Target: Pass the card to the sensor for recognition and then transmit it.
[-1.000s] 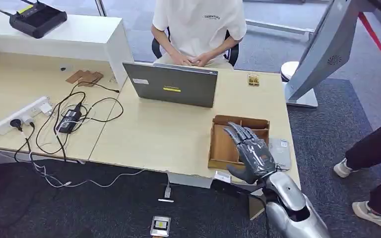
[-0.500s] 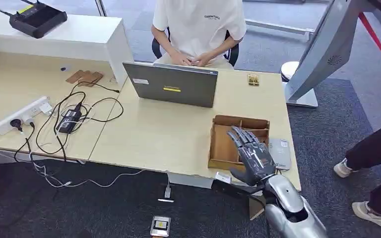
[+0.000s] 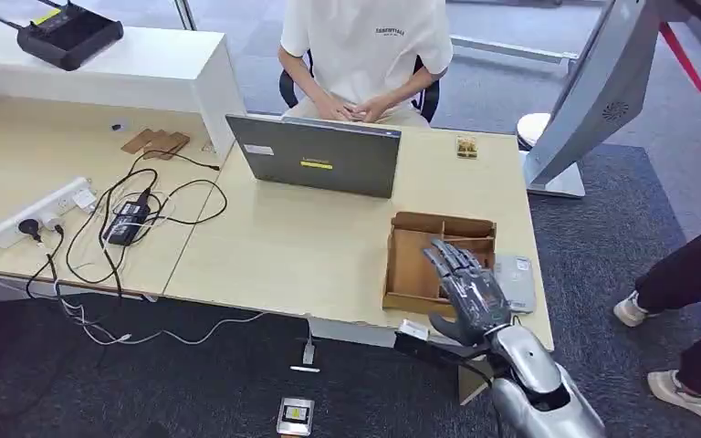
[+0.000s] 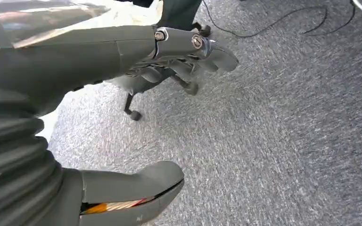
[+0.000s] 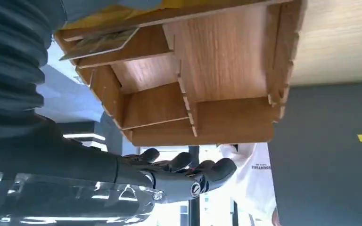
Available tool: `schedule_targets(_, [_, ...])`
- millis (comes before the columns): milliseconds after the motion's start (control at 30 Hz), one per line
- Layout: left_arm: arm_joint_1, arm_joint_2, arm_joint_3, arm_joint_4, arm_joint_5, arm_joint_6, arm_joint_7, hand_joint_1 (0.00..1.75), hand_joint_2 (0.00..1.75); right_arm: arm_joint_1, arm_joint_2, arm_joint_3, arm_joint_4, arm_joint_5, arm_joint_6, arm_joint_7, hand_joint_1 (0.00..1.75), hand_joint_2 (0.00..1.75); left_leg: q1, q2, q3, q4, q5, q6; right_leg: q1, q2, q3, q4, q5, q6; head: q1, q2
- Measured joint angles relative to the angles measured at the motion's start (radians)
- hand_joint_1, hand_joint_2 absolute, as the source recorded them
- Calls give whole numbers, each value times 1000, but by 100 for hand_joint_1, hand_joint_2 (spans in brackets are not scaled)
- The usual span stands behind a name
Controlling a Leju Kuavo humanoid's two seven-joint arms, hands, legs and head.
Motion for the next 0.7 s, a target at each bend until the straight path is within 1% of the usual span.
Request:
schedule_targets(433, [7, 1, 15, 1, 6, 7, 5, 0, 175, 26, -11, 2, 41, 20, -43, 27, 0, 175, 0, 0, 0, 0, 0, 0, 0, 0, 0, 0, 0, 0, 0, 0])
schedule_targets(600, [8, 2, 21, 2, 6, 8, 13, 0, 175, 32, -17, 2, 46, 21, -67, 39, 0, 175, 0, 0, 0, 0, 0, 0, 0, 0, 0, 0, 0, 0, 0, 0])
schedule_targets(700, [9, 3, 22, 2, 5, 9, 13, 0, 175, 36, -24, 2, 51, 20, -94, 48, 0, 175, 0, 0, 0, 0, 0, 0, 0, 0, 0, 0, 0, 0, 0, 0])
